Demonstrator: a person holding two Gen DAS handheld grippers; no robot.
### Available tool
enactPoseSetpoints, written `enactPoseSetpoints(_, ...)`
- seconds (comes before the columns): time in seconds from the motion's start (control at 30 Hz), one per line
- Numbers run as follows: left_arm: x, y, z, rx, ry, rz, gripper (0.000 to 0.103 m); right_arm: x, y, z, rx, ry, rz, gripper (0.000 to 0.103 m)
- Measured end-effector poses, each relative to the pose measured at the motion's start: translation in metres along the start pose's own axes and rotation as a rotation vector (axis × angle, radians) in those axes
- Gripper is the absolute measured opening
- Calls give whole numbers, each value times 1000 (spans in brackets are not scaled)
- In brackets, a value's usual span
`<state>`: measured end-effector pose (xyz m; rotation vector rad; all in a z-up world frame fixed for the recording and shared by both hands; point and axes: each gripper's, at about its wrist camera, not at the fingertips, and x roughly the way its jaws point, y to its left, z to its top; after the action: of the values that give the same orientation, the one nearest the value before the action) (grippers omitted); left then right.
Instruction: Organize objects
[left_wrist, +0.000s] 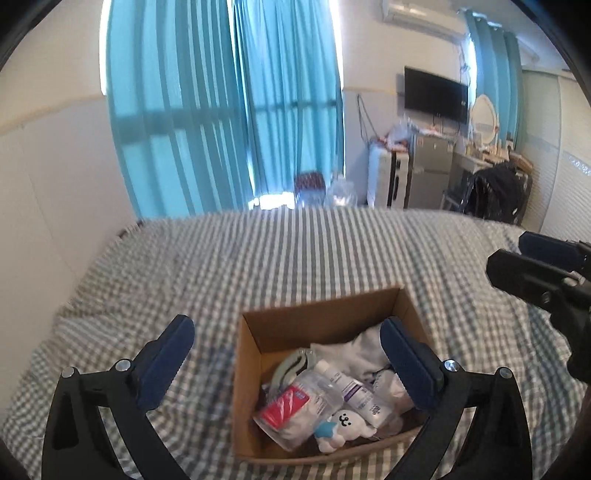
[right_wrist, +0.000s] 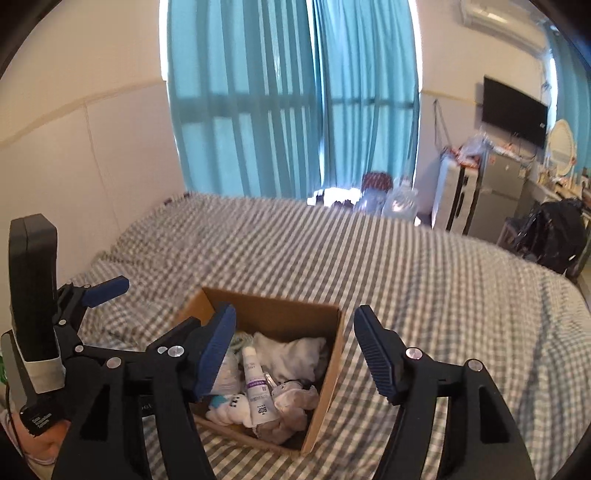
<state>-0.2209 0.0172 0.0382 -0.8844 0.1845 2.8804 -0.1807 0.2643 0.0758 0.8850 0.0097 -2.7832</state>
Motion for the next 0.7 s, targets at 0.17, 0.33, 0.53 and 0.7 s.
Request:
enactPoseSetpoints(0.17, -60, 3, 14, -4, -101, 22, 103, -71, 10, 15, -13, -96, -26, 72)
enactPoseSetpoints(0.33, -123, 8, 11, -42, -217, 38, 103, -129, 21, 13, -23, -168, -52, 73)
enactPoseSetpoints(0.53, -169, 8, -17, -52, -303, 82, 103, -176, 34, -13, -18, -241, -82, 82)
enactPoseSetpoints(0.7, -185, 7, -44, -80, -325, 96, 103, -191, 46, -49, -18, -286, -151, 95)
